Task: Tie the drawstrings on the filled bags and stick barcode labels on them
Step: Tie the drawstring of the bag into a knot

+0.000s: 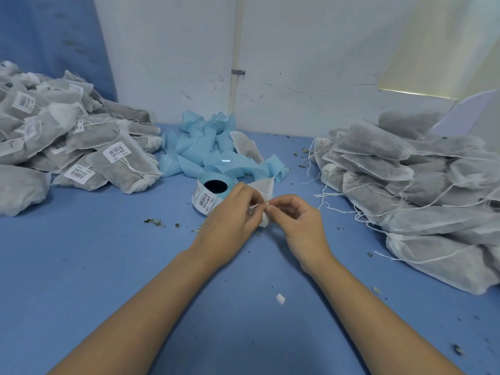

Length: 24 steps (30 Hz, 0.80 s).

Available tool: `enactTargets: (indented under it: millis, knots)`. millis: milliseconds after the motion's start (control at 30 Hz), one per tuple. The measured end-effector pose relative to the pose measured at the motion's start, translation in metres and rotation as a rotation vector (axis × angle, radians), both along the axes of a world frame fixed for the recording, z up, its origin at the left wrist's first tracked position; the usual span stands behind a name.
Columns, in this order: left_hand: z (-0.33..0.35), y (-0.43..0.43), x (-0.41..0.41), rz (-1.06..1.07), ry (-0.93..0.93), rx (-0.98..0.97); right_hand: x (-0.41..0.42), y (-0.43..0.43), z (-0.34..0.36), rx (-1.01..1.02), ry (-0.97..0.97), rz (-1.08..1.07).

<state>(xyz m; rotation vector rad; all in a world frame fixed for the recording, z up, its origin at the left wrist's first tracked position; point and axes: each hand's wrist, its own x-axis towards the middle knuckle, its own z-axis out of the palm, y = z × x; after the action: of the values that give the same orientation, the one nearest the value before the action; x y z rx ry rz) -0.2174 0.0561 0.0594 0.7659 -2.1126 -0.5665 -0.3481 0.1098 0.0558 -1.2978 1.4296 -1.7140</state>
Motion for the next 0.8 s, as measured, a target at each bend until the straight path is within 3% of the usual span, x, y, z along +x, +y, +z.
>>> enactTargets:
  millis: [300, 533, 800]
  knots:
    - [0.006, 0.007, -0.008, 0.005, 0.376, 0.397, 0.006, 0.003, -0.003, -0.110, 0.143, -0.189]
    - [0.010, 0.000, -0.006, 0.004, 0.425, 0.706, 0.005, 0.004, -0.003, -0.131, 0.227, -0.169]
    - [0.011, 0.001, -0.005, -0.031, 0.430, 0.782, -0.005, 0.005, -0.002, -0.160, 0.258, -0.146]
